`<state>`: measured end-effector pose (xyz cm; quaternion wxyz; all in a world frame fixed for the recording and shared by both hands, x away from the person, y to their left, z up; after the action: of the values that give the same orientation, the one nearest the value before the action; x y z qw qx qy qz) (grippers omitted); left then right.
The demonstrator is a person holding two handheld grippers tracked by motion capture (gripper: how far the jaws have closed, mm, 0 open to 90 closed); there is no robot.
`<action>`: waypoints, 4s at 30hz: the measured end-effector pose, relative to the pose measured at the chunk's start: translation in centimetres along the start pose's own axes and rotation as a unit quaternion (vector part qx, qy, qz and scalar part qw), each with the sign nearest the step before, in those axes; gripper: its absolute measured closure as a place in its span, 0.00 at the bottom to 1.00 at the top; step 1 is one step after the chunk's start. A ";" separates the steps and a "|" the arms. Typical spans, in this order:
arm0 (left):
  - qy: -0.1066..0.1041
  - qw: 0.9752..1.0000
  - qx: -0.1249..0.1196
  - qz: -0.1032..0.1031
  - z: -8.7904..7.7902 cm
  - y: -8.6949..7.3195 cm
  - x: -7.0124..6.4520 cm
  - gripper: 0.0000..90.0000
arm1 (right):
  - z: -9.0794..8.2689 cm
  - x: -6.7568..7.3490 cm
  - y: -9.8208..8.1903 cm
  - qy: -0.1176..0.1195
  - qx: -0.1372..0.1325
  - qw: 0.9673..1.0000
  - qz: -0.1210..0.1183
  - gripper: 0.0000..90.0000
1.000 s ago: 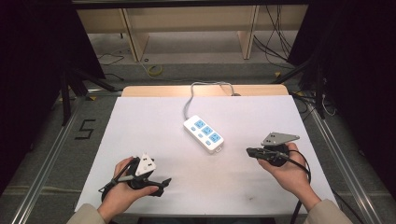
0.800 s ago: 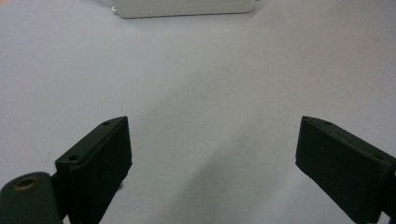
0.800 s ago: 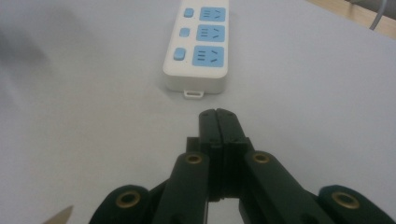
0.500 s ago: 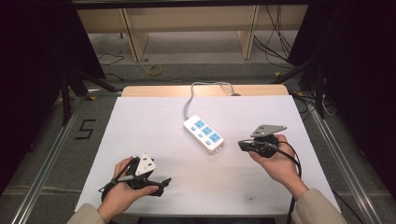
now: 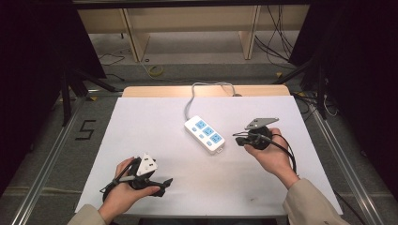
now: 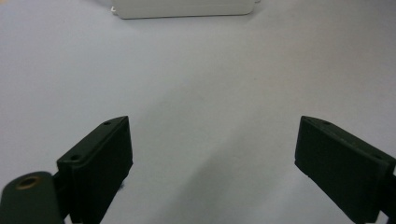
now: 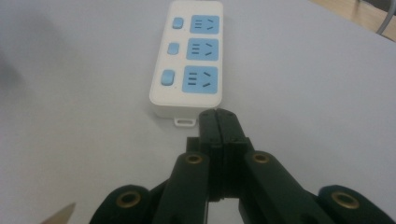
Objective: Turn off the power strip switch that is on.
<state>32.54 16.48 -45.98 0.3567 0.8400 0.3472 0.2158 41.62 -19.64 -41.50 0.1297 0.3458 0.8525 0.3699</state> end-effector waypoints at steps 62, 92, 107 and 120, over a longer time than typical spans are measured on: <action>-0.003 1.000 -0.004 0.000 0.0 0.1 0.0 0.13 | 7.5 0.7 7.1 0.012 0.065 0.998 -0.022 1.00; -0.003 1.000 -0.004 0.000 0.0 0.1 0.0 0.14 | 9.6 1.4 8.3 0.016 0.083 0.996 -0.030 1.00; -0.004 1.000 -0.001 -0.001 0.0 0.1 0.0 0.14 | 11.0 2.0 8.5 0.020 0.098 0.995 -0.029 1.00; -0.004 1.000 -0.002 -0.001 0.0 0.1 0.0 0.14 | 12.0 2.1 8.5 0.022 0.106 0.994 -0.030 1.00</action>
<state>32.60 16.44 -45.91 0.3604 0.8398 0.3462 0.2123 49.99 -7.55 -43.68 0.0852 0.3234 0.8997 0.2807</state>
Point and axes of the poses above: each handheld gripper's, and its own axes: z roughly forward along the jaws, y roughly out of its top, x roughly to its left, the point moved 1 cm from there along z, roughly forward along the jaws, and after that the axes turned 3 degrees about y, right-handed, at the moved point
